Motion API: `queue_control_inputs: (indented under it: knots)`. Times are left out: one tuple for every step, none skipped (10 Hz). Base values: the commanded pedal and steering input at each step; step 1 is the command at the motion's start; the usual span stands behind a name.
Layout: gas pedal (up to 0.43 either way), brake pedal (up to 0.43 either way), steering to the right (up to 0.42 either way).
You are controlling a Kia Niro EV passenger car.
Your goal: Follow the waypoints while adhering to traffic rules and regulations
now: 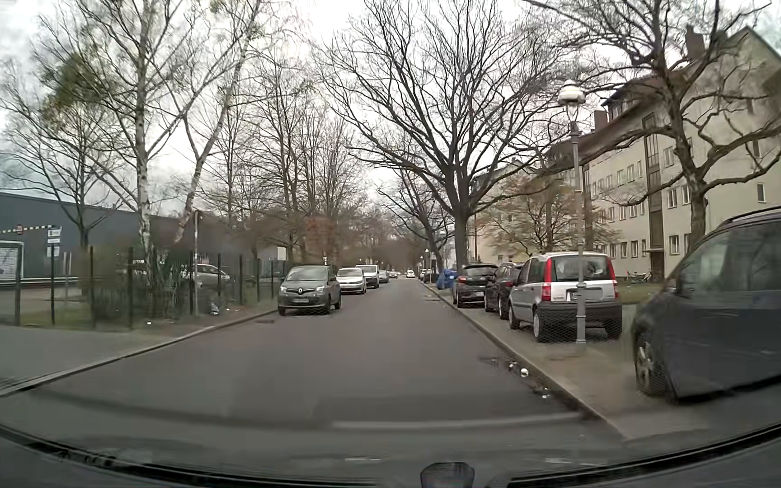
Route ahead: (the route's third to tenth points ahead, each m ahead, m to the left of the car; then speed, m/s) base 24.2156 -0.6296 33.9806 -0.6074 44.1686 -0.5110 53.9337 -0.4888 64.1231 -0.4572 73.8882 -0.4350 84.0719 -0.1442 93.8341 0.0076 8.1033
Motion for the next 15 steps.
queue_control_inputs:
  knots:
    - [0.02,0.012,0.0]
    - [0.02,0.012,0.0]
    - [0.02,0.012,0.0]
    - [0.008,0.012,0.0]
    - [0.008,0.012,0.0]
    - [0.0,0.012,0.0]
    - [0.0,0.012,0.0]
    - [0.0,0.012,0.0]
    - [0.0,0.012,0.0]
    - [0.0,0.012,0.0]
    - [0.008,0.012,0.0]
    - [0.02,0.018,-0.001]
    - [0.02,0.012,-0.002]
    - [0.02,0.012,-0.002]
    - [0.02,0.012,0.0]
